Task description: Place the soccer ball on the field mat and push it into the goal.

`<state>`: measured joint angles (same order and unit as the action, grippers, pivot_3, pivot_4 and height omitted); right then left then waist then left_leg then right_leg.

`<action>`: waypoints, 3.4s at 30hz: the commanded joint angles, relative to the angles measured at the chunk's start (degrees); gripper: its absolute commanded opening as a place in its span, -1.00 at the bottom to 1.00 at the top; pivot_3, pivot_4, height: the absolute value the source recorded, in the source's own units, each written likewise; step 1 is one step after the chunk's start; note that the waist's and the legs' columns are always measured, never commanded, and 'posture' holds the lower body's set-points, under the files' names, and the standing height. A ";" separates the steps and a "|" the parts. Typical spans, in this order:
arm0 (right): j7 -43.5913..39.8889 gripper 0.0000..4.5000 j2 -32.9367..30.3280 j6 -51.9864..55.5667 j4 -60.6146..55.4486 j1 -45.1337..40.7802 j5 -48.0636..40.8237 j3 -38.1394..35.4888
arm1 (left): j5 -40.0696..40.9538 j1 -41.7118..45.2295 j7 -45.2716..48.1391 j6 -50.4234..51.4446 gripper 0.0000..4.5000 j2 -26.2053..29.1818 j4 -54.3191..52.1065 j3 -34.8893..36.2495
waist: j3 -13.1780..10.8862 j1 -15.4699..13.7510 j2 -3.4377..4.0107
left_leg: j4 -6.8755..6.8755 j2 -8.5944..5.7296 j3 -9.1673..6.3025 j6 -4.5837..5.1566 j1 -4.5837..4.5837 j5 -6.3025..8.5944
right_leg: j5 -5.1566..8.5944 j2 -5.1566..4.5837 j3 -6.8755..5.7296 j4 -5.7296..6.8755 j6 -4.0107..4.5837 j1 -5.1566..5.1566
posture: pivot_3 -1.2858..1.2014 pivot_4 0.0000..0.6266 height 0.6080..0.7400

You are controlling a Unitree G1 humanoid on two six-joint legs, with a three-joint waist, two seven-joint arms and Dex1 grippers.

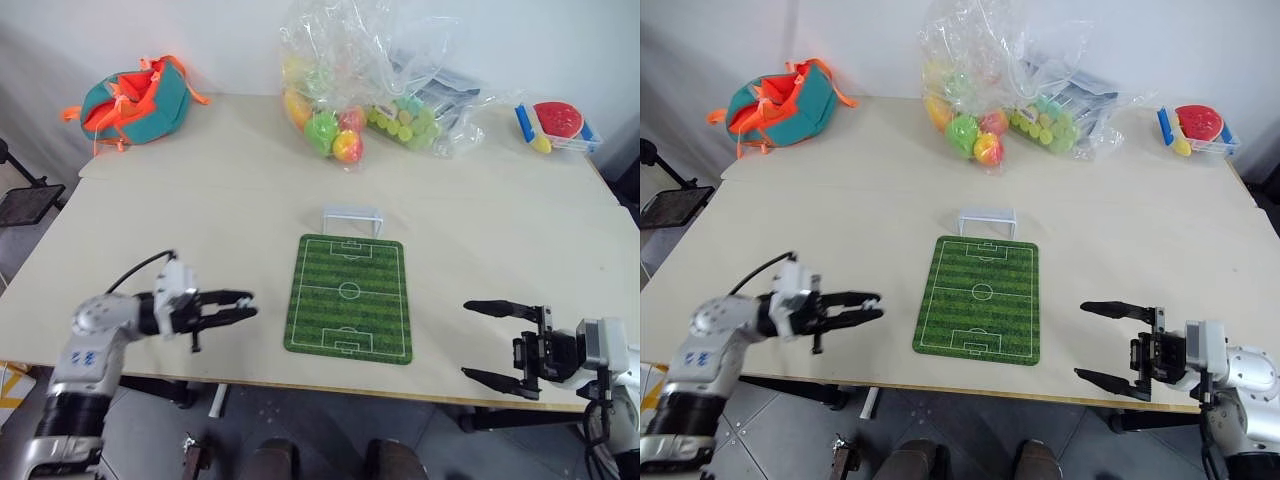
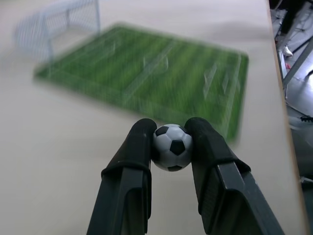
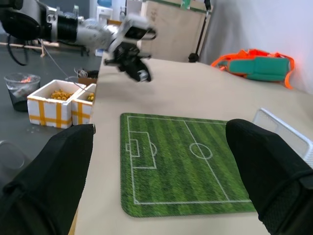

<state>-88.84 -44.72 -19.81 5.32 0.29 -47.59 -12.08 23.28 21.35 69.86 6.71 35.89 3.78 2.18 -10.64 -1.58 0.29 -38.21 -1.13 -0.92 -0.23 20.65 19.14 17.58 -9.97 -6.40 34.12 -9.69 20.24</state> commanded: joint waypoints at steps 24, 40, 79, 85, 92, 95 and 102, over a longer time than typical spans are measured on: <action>-0.40 1.00 2.81 4.40 -9.30 11.58 2.94 -8.23 | -18.07 6.24 -6.92 0.02 -0.61 -12.82 -1.29 -25.37 | -0.02 -0.04 -0.02 | -0.01 0.09 0.04 0.00 0.09 0.00 | -0.04 0.15 0.04 -0.21 -0.03 0.00 | 0.03 -0.52 1.00; 1.13 1.00 4.93 5.13 -10.78 11.52 4.80 -7.54 | -17.95 6.92 -8.02 1.09 -0.46 -13.18 -0.33 -24.33 | -0.02 -0.05 -0.02 | -0.03 0.09 0.04 0.00 0.09 0.00 | -0.05 0.15 0.05 -0.21 -0.03 0.00 | 0.03 -0.52 1.00; 1.12 1.00 4.12 6.87 -6.11 6.47 5.40 -10.83 | 3.19 -9.67 10.47 -2.66 -0.34 8.64 -1.29 3.74 | -0.03 0.27 0.02 | 0.05 0.27 0.10 -0.04 0.05 0.02 | -0.09 0.30 0.14 -0.23 0.06 0.06 | 0.03 -0.52 1.00; -3.66 1.00 1.29 1.06 8.00 0.45 4.69 -10.06 | 3.24 -18.60 7.40 -4.32 -0.99 6.00 -7.53 2.65 | -0.05 0.15 0.04 | -0.02 0.27 0.09 -0.03 0.09 0.03 | -0.13 0.30 0.15 -0.24 0.09 0.06 | 0.03 -0.52 1.00; -3.66 1.00 -2.28 -2.86 8.22 2.33 -1.33 -4.49 | 1.36 -15.93 1.31 -2.03 -0.99 1.27 -12.75 -2.23 | -0.05 0.10 0.06 | -0.01 0.31 0.13 -0.05 0.05 0.02 | -0.14 0.33 0.15 -0.21 0.11 0.05 | 0.03 -0.52 1.00; -3.66 1.00 -3.68 -4.34 6.28 4.33 -2.77 -2.28 | 1.45 -12.94 -0.25 0.76 -0.99 -0.63 -13.95 -5.33 | -0.05 0.15 0.06 | -0.05 0.30 0.14 -0.05 0.04 0.02 | -0.14 0.33 0.15 -0.19 0.11 0.04 | 0.03 -0.52 1.00; -3.66 1.00 -2.96 -4.52 2.86 6.54 -3.10 -1.92 | -4.62 -7.57 -2.65 1.86 -0.99 -5.85 -11.55 -15.54 | -0.03 0.14 0.08 | -0.03 0.31 0.17 -0.05 0.04 0.02 | -0.14 0.34 0.16 -0.22 0.11 0.04 | 0.03 -0.52 1.00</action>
<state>-89.05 -47.60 -23.60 9.95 6.28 -49.47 -13.41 19.94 13.34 67.90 8.63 30.43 -7.97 -11.92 -10.68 -1.44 0.38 -38.24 -0.83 -0.75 -0.29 20.69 19.15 17.44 -9.63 -6.24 33.89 -9.58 20.29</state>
